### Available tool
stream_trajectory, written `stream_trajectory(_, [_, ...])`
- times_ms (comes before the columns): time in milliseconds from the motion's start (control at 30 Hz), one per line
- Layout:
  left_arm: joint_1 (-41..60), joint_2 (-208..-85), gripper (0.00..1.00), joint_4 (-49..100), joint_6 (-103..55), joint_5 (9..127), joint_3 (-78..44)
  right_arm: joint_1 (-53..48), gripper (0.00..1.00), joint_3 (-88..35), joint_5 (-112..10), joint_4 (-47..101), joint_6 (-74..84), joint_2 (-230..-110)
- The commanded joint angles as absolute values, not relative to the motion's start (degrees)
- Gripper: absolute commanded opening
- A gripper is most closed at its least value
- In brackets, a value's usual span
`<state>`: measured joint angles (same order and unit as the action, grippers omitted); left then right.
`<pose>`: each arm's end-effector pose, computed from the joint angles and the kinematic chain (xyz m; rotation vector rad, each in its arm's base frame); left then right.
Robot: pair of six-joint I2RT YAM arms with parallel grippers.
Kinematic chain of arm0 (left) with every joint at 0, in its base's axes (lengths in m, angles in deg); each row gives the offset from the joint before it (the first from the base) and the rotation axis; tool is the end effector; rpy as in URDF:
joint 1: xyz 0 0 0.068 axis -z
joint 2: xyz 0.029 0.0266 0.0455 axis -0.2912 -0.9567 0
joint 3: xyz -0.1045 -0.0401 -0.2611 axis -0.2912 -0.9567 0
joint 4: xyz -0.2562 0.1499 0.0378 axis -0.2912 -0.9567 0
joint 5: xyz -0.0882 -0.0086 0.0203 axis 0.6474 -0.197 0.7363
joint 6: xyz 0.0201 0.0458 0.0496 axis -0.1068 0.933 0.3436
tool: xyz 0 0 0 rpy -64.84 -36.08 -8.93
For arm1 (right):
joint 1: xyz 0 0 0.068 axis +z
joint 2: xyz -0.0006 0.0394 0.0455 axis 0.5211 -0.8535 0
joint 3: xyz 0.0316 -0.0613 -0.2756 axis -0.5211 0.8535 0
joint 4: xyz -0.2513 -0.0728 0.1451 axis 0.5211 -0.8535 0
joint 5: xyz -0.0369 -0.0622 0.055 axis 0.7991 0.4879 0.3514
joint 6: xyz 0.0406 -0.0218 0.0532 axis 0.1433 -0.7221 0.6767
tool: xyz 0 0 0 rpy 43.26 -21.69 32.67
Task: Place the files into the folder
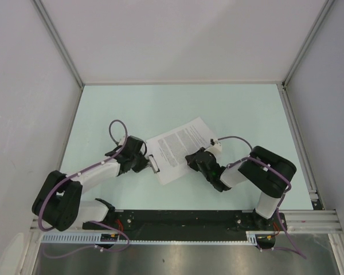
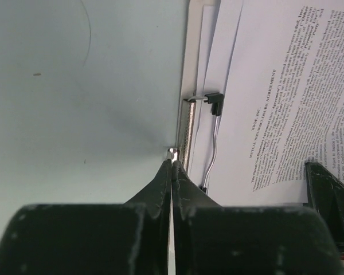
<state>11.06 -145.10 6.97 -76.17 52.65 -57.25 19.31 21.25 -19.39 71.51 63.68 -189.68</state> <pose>0.2375 -0.1184 0.1221 -0.8438 2.4966 -0.4313 0.2234 0.2358 0.0691 0.5350 2.0610 0.8173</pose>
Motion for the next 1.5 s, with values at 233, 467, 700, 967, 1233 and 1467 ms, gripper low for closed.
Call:
stream_trajectory(233, [11.7,-145.3,0.74,3.8,-66.7,52.1,-51.0,15.0,0.00,21.6,-25.3,75.4,58.2,-189.1])
stream_trajectory(467, [15.1,-154.1,0.77,-1.3,-68.9,49.1,-43.3,13.3,0.00,18.0,-25.0,68.3,54.1,-183.4])
stream_trajectory(700, [18.0,-162.6,0.65,-10.8,-73.6,44.7,-36.0,12.1,0.00,17.9,-23.5,63.5,52.5,-180.3])
stream_trajectory(967, [19.5,-165.8,0.57,-14.3,-74.4,41.2,-32.7,11.9,0.00,18.0,-24.7,63.2,53.3,-182.4])
stream_trajectory(1233, [21.0,-165.4,0.45,-15.3,-76.2,39.8,-34.2,12.5,0.00,17.9,-25.5,64.8,53.9,-184.8])
stream_trajectory(1467, [21.7,-161.2,0.43,-13.2,-74.9,39.2,-36.2,12.6,0.00,18.0,-26.1,65.6,54.3,-186.3])
